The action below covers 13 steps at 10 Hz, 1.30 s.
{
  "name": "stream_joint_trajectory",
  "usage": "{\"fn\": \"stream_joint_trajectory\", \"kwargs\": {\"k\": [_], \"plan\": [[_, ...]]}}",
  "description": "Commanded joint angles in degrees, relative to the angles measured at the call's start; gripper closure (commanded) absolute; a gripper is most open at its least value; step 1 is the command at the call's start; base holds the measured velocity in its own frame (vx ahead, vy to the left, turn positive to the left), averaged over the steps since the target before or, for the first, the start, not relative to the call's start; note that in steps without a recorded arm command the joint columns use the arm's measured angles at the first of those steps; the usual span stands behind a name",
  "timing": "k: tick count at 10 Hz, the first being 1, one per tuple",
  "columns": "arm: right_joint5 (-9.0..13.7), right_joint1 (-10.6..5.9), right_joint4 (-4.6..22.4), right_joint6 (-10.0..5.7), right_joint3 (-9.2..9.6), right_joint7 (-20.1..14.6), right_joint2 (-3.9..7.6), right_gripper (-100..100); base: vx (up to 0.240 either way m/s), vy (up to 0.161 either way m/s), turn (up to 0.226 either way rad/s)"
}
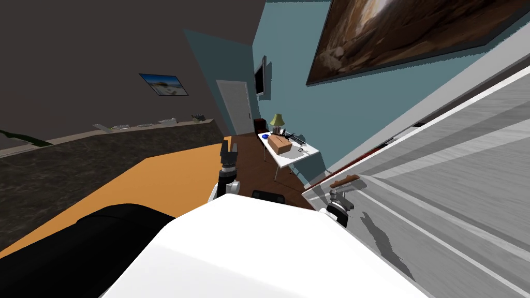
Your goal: Pull the door open
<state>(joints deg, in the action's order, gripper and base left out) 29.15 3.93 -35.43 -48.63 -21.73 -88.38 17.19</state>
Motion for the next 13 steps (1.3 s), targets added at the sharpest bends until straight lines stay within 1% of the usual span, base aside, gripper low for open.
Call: {"fn": "stream_joint_trajectory", "kwargs": {"k": [1, 2, 3, 5, 10, 11, 12, 13], "plan": [[0.3, 0.18, 0.0, 0.11, -0.45, 0.2, -0.02, -100, -0.049, 0.206, -0.073], [0.2, 0.10, 0.1, 0.00, -0.25, 0.1, 0.02, -100, -0.025, 0.097, -0.029], [0.1, -0.09, 0.4, -0.31, -0.21, 0.1, -0.07, -100, 0.062, -0.060, -0.033], [0.0, -0.24, 0.7, -0.54, -0.16, 0.1, -0.12, -100, 0.103, -0.128, -0.010], [-0.5, -0.91, 1.6, -1.51, 0.06, 0.1, -0.34, -100, 0.158, -0.153, -0.014], [-0.4, -0.85, 1.5, -1.44, 0.04, 0.1, -0.31, -100, 0.059, -0.066, 0.010], [-0.4, -0.85, 1.5, -1.44, 0.04, 0.1, -0.31, 100, -0.005, 0.008, -0.001], [-0.4, -0.85, 1.5, -1.44, 0.04, 0.1, -0.31, 100, -0.022, 0.026, -0.001]]}}
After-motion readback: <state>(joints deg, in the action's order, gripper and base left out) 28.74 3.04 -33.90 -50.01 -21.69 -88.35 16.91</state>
